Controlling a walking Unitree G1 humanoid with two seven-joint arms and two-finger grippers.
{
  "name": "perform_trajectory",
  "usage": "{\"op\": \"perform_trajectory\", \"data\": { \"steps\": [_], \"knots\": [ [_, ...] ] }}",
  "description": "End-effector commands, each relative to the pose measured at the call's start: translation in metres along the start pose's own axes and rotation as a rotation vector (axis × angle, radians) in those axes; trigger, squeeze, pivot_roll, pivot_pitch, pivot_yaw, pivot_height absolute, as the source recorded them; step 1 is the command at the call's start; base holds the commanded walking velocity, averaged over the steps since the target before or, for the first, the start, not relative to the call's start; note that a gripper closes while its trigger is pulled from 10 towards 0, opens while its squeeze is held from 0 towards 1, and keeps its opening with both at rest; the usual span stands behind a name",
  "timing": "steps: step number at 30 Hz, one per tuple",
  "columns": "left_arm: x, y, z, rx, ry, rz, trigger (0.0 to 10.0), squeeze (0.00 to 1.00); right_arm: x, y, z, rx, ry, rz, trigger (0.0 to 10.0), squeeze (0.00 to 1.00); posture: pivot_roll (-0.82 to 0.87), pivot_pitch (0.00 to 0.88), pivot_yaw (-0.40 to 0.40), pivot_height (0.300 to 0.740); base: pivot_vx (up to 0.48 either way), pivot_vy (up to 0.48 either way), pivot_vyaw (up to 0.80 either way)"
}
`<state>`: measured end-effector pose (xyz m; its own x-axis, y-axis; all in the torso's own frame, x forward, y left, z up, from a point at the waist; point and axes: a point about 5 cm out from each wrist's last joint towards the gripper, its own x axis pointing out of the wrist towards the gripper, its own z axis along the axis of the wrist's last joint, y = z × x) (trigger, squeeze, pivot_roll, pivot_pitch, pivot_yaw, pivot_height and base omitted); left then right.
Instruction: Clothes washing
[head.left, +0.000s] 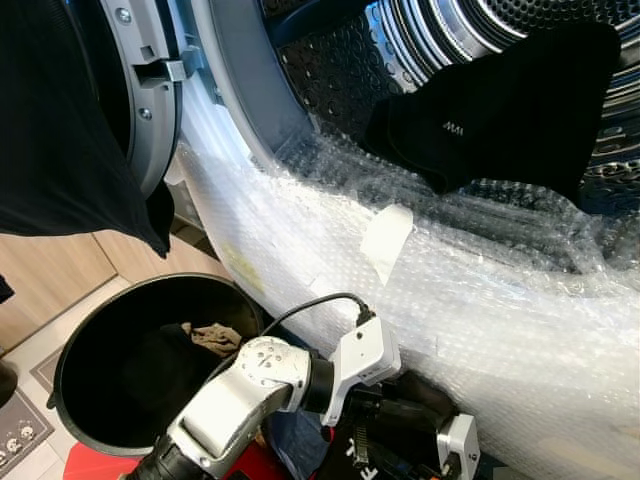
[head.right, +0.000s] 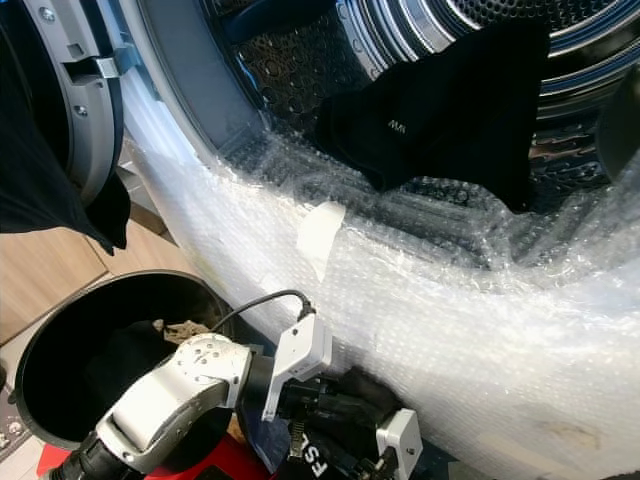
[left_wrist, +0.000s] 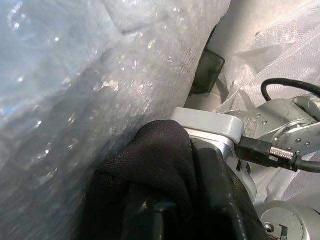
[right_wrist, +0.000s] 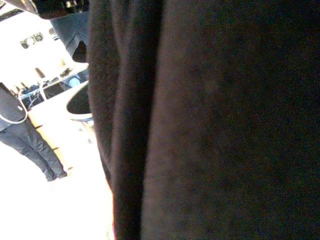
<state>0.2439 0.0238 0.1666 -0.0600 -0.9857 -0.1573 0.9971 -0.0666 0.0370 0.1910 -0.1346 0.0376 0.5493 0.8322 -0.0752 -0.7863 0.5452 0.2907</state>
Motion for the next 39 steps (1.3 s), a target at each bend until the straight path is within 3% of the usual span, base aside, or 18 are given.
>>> {"op": "perform_trajectory", "data": {
  "steps": [1, 2, 3, 9, 14, 15, 19, 21, 23, 27, 29, 30, 32, 33, 35, 36, 38, 39],
  "knots": [
    [-0.005, -0.002, 0.015, 0.076, -0.038, -0.025, 10.0, 0.58, 0.002, 0.005, -0.007, 0.025, 0.038, 0.029, 0.0, 0.00, 0.05, 0.110, 0.015, 0.740, 0.000, 0.000, 0.00],
    [-0.007, -0.003, 0.013, 0.077, -0.029, -0.030, 10.0, 0.95, 0.001, 0.006, -0.007, 0.024, 0.040, 0.036, 0.0, 0.00, 0.05, 0.110, 0.015, 0.740, 0.000, 0.000, 0.00],
    [-0.009, -0.002, 0.011, 0.074, -0.015, -0.026, 10.0, 1.00, 0.001, 0.007, -0.008, 0.026, 0.042, 0.042, 0.0, 0.00, 0.05, 0.110, 0.017, 0.740, 0.000, 0.000, 0.00],
    [-0.022, 0.005, 0.004, 0.080, 0.044, 0.030, 10.0, 1.00, -0.003, 0.012, -0.014, 0.044, 0.065, 0.070, 0.0, 0.00, 0.05, 0.106, 0.018, 0.740, 0.000, 0.000, 0.00],
    [-0.044, -0.004, 0.000, 0.059, 0.094, -0.017, 10.0, 1.00, -0.004, 0.013, -0.015, 0.043, 0.072, 0.079, 0.0, 0.00, 0.05, 0.103, 0.022, 0.740, 0.000, 0.000, 0.00],
    [-0.059, -0.010, -0.004, 0.036, 0.132, -0.026, 10.0, 1.00, -0.005, 0.014, -0.016, 0.044, 0.081, 0.088, 0.0, 0.00, 0.05, 0.102, 0.023, 0.740, 0.000, 0.000, 0.00],
    [-0.085, -0.019, -0.017, -0.025, 0.217, -0.010, 10.0, 1.00, -0.005, 0.016, -0.018, 0.050, 0.096, 0.106, 0.0, 0.00, 0.06, 0.101, 0.024, 0.740, 0.000, 0.000, 0.00],
    [-0.089, -0.020, -0.020, -0.036, 0.228, 0.000, 10.0, 1.00, -0.006, 0.016, -0.019, 0.051, 0.098, 0.110, 0.0, 0.00, 0.06, 0.101, 0.024, 0.740, 0.000, 0.000, 0.00],
    [-0.103, -0.025, -0.035, -0.077, 0.292, 0.063, 10.0, 1.00, -0.006, 0.018, -0.021, 0.054, 0.110, 0.128, 0.0, 0.00, 0.07, 0.099, 0.023, 0.740, 0.000, 0.000, 0.00],
    [-0.119, -0.021, -0.054, -0.091, 0.358, 0.259, 10.0, 1.00, -0.006, 0.021, -0.020, 0.055, 0.113, 0.155, 0.0, 0.00, 0.07, 0.098, 0.022, 0.740, 0.000, 0.000, 0.00],
    [-0.132, -0.007, -0.063, -0.123, 0.332, 0.515, 10.0, 1.00, -0.007, 0.025, -0.018, 0.057, 0.113, 0.193, 0.0, 0.00, 0.07, 0.094, 0.022, 0.740, 0.000, 0.000, 0.00],
    [-0.132, -0.007, -0.063, -0.123, 0.332, 0.515, 10.0, 1.00, -0.007, 0.025, -0.018, 0.057, 0.113, 0.193, 0.0, 0.00, 0.07, 0.094, 0.022, 0.740, 0.000, 0.000, 0.00],
    [-0.151, 0.007, -0.073, -0.134, 0.295, 0.802, 10.0, 1.00, -0.011, 0.032, -0.016, 0.059, 0.123, 0.246, 0.0, 0.00, 0.08, 0.090, 0.016, 0.740, 0.000, 0.000, 0.00],
    [-0.151, 0.007, -0.073, -0.134, 0.295, 0.802, 10.0, 1.00, -0.011, 0.032, -0.016, 0.059, 0.123, 0.246, 0.0, 0.00, 0.08, 0.090, 0.016, 0.740, 0.000, 0.000, 0.00],
    [-0.170, 0.018, -0.080, -0.117, 0.262, 1.082, 10.0, 1.00, -0.016, 0.039, -0.014, 0.064, 0.139, 0.302, 0.0, 0.00, 0.08, 0.092, 0.010, 0.740, 0.000, 0.000, 0.00],
    [-0.170, 0.018, -0.080, -0.117, 0.262, 1.082, 10.0, 1.00, -0.016, 0.039, -0.014, 0.064, 0.139, 0.302, 0.0, 0.00, 0.08, 0.092, 0.010, 0.740, 0.000, 0.000, 0.00],
    [-0.184, 0.025, -0.089, -0.095, 0.269, 1.270, 10.0, 1.00, -0.020, 0.044, -0.012, 0.066, 0.160, 0.347, 0.0, 0.00, 0.07, 0.095, 0.008, 0.740, 0.000, 0.000, 0.00],
    [-0.184, 0.025, -0.089, -0.095, 0.269, 1.270, 10.0, 1.00, -0.020, 0.044, -0.012, 0.066, 0.160, 0.347, 0.0, 0.00, 0.07, 0.095, 0.008, 0.740, 0.000, 0.000, 0.00]
  ]
}}
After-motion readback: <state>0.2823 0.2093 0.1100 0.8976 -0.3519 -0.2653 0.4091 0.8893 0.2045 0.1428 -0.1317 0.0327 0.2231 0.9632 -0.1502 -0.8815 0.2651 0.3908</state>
